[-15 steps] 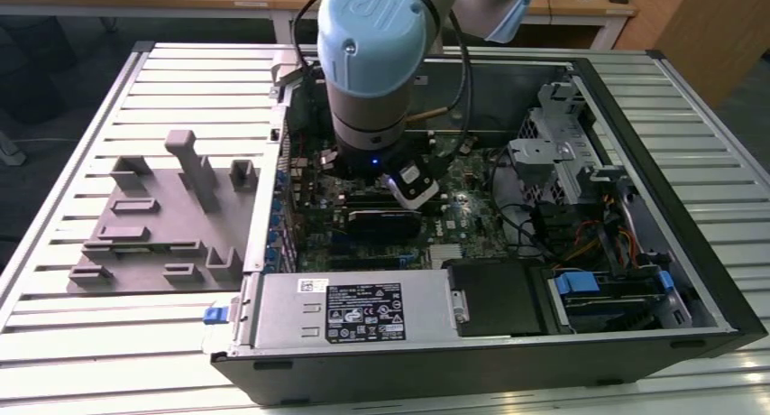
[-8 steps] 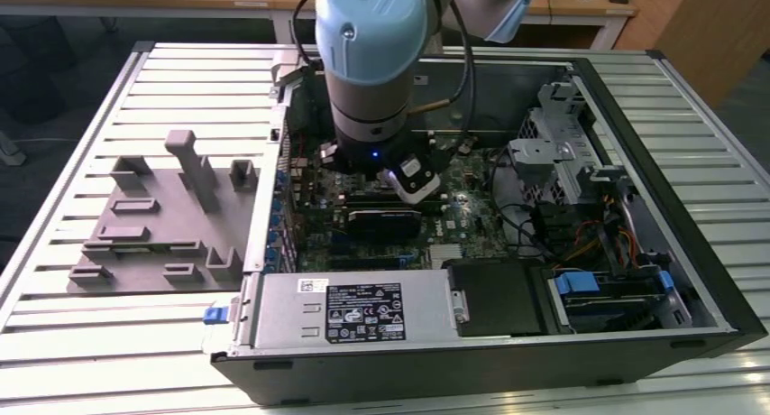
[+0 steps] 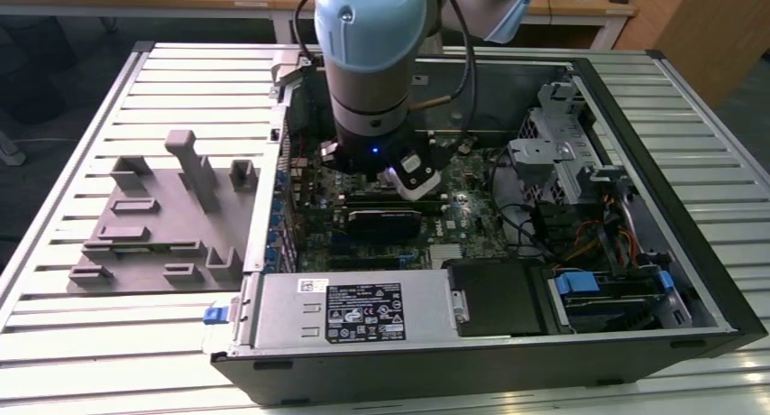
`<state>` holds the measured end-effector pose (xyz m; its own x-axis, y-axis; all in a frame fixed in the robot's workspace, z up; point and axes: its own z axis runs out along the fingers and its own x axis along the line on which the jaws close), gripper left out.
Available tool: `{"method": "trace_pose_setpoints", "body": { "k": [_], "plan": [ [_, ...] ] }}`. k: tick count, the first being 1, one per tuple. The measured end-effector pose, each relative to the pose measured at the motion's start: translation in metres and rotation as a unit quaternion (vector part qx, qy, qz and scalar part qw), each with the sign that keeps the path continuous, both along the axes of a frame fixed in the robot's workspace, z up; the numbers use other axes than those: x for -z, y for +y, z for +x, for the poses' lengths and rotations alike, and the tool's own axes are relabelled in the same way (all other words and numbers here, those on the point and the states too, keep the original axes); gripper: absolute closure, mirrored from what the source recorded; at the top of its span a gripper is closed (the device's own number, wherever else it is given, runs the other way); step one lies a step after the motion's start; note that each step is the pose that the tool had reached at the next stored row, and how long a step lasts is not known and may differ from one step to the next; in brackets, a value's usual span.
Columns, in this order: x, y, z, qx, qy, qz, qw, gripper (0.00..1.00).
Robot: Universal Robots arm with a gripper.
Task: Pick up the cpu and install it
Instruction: 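Install the second cpu locking lever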
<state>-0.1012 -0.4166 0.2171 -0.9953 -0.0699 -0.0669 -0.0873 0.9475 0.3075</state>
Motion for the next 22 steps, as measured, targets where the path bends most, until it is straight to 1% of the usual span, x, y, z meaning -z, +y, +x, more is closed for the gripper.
{"method": "trace_pose_setpoints", "body": {
  "k": [5, 7, 9, 10, 11, 14, 17, 18, 22],
  "plan": [
    [0.0000, 0.0089, 0.003, 0.003, 0.0000, -0.0023, 1.0000, 0.89],
    [0.0001, 0.0129, 0.004, 0.004, 0.0000, -0.0037, 1.0000, 0.89],
    [0.0001, 0.0168, 0.005, 0.005, 0.0000, -0.0063, 1.0000, 0.89],
    [0.0001, 0.0181, 0.006, 0.005, 0.0000, -0.0087, 0.9999, 0.89],
    [0.0001, 0.0190, 0.006, 0.005, 0.0000, -0.0122, 0.9999, 0.89],
    [0.0002, 0.0211, 0.009, 0.006, -0.0001, -0.0255, 0.9997, 0.89],
    [0.0001, 0.0232, 0.012, 0.008, -0.0001, -0.0368, 0.9993, 0.89],
    [0.0002, 0.0242, 0.013, 0.008, -0.0001, -0.0401, 0.9992, 0.89],
    [0.0002, 0.0289, 0.017, 0.008, -0.0002, -0.0509, 0.9987, 0.89]
  ]
}}
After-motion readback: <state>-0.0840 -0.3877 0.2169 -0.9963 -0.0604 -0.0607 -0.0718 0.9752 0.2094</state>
